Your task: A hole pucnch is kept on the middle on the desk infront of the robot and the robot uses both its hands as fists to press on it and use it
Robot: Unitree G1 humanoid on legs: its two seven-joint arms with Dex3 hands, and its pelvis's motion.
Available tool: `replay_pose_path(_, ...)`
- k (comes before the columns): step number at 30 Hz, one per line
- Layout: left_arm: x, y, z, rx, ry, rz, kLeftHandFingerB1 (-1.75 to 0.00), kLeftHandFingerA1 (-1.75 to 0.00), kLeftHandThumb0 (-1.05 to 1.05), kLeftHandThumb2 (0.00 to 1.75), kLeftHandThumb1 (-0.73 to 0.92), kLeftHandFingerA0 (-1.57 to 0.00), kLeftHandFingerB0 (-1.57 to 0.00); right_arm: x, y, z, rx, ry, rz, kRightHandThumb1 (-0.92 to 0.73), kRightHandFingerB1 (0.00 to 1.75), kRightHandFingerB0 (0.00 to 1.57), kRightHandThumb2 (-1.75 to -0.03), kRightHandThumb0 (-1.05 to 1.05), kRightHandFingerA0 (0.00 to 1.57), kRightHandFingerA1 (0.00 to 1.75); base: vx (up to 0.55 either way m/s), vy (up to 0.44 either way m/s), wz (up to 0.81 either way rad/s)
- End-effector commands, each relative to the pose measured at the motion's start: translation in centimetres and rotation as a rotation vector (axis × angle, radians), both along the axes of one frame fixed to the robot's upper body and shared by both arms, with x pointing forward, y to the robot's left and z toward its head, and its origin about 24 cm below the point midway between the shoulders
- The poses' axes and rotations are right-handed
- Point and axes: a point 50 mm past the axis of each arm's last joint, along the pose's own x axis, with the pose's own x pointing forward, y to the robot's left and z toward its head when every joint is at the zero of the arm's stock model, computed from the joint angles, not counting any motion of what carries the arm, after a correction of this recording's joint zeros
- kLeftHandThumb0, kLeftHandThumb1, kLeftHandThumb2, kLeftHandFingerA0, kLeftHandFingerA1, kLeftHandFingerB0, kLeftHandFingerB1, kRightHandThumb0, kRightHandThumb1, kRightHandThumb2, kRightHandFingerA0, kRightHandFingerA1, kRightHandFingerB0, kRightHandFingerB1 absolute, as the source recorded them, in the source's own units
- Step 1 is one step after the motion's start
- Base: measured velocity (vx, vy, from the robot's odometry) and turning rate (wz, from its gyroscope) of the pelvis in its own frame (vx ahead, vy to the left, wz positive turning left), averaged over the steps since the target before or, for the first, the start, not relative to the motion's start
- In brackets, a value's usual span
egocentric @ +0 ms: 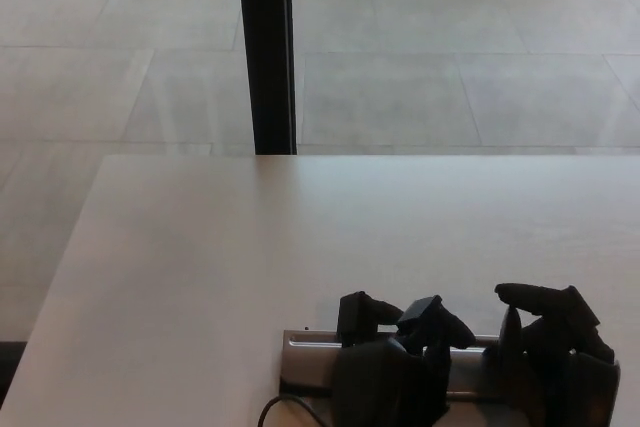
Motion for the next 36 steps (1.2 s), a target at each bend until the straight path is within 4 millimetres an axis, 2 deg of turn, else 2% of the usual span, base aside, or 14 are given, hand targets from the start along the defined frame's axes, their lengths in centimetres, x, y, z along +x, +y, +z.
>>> replay_pose_path(1,-2.1,-0.6,-1.5,-0.035,0.083,0.039,-1.44,-1.74,-0.23,0.83,0.74,-0.68,-0.54,-3.9,-1.0,-4.8,0.031,0.258,-0.041,-0.65,1.06,0.79,-0.65,-0.44,0.91,1.54,0.0,0.0,0.0)
replay_pose_path(4,-1.4,-0.5,-0.7,-0.098,0.076,0.05,-1.4,-1.75,-0.24,0.64,0.9,-0.7,-0.53,-2.9,-1.4,-3.8,-0.166,0.228,0.016,-0.78,1.46,0.72,-0.63,-0.46,0.91,1.68,0.0,0.0,0.0)
replay_pose_path(9,1.5,0.5,2.5,-0.294,0.078,0.059,-1.43,-1.75,-0.28,0.75,0.88,-0.76,-0.61,0.6,-2.3,0.7,-0.28,0.026,0.086,-0.73,1.58,0.7,-0.84,-0.43,0.91,1.75,0.0,0.0,0.0)
replay_pose_path(14,4.3,0.9,6.9,-0.552,0.257,0.006,-1.73,-1.75,-0.29,0.88,0.83,-0.81,-0.49,2.7,-2.8,4.6,-0.184,-0.053,0.171,-0.67,1.49,0.75,-0.94,-0.34,0.99,1.75,0.0,0.0,0.0)
replay_pose_path(16,6.1,2.5,11.6,-0.715,0.458,-0.143,-1.64,-1.75,-0.27,0.86,0.84,-0.76,-0.44,4.2,-3.9,8.7,-0.094,-0.024,0.307,-0.72,1.42,0.73,-0.94,-0.31,1.01,1.75,0.0,0.0,0.0)
replay_pose_path(22,7.0,6.1,16.4,-0.91,0.537,-0.257,-1.49,-1.75,-0.18,0.99,0.71,-0.8,-0.58,4.2,-6.7,14.1,-0.137,0.062,0.478,-0.67,1.33,0.74,-0.96,-0.25,0.96,1.75,0.0,0.0,0.0)
replay_pose_path(23,7.1,6.7,17.1,-0.929,0.534,-0.268,-1.48,-1.75,-0.19,0.98,0.73,-0.8,-0.6,4.0,-7.4,15.1,-0.16,0.079,0.489,-0.64,1.25,0.76,-0.93,-0.22,1.22,1.72,0.0,0.0,0.0)
replay_pose_path(24,7.0,7.1,17.4,-0.937,0.533,-0.271,-1.48,-1.75,-0.19,0.98,0.73,-0.8,-0.6,3.9,-7.6,15.4,-0.169,0.086,0.495,-0.64,1.25,0.76,-0.93,-0.22,1.22,1.72,0.0,0.0,0.0)
replay_pose_path(25,6.9,8.2,18.1,-0.941,0.506,-0.29,-1.41,-1.75,-0.2,0.95,0.71,-0.81,-0.67,3.4,-8.7,16.5,-0.172,0.069,0.508,-0.68,1.27,0.72,-0.93,-0.24,0.94,1.75,0.0,0.0,0.0)
replay_pose_path(31,5.9,13.6,19.5,-0.907,0.436,-0.317,-1.49,-1.75,-0.23,0.92,0.78,-0.81,-0.61,1.4,-14.5,19.6,-0.221,0.053,0.379,-0.71,1.26,0.74,-0.97,-0.23,0.98,1.75,0.0,0.0,0.0)
replay_pose_path(32,5.4,16.5,19.2,-0.888,0.436,-0.296,-1.59,-1.75,-0.26,0.89,0.81,-0.77,-0.54,0.2,-17.6,20.5,-0.184,0.042,0.231,-0.66,1.33,0.72,-0.9,-0.23,0.95,1.75,0.0,0.0,0.0)
replay_pose_path(33,5.0,18.4,18.9,-0.86,0.437,-0.279,-1.58,-1.75,-0.25,0.86,0.84,-0.76,-0.55,-0.7,-19.6,21.1,-0.188,0.035,0.15,-0.62,1.29,0.73,-0.92,-0.22,1.2,1.71,0.0,0.0,0.0)
replay_pose_path(34,4.3,21.1,18.4,-0.862,0.44,-0.218,-1.62,-1.75,-0.25,0.86,0.83,-0.78,-0.55,-2.0,-22.7,21.7,-0.128,0.009,0.033,-0.53,1.29,0.77,-0.94,-0.3,1.02,1.75,0.0,0.0,0.0)
replay_pose_path(36,3.4,24.9,17.8,-0.892,0.434,-0.073,-1.65,-1.75,-0.24,0.82,0.86,-0.76,-0.51,-3.9,-26.8,22.3,-0.105,0.007,-0.129,-0.45,1.22,0.88,-0.96,-0.38,1.08,1.75,0.0,0.0,0.0)
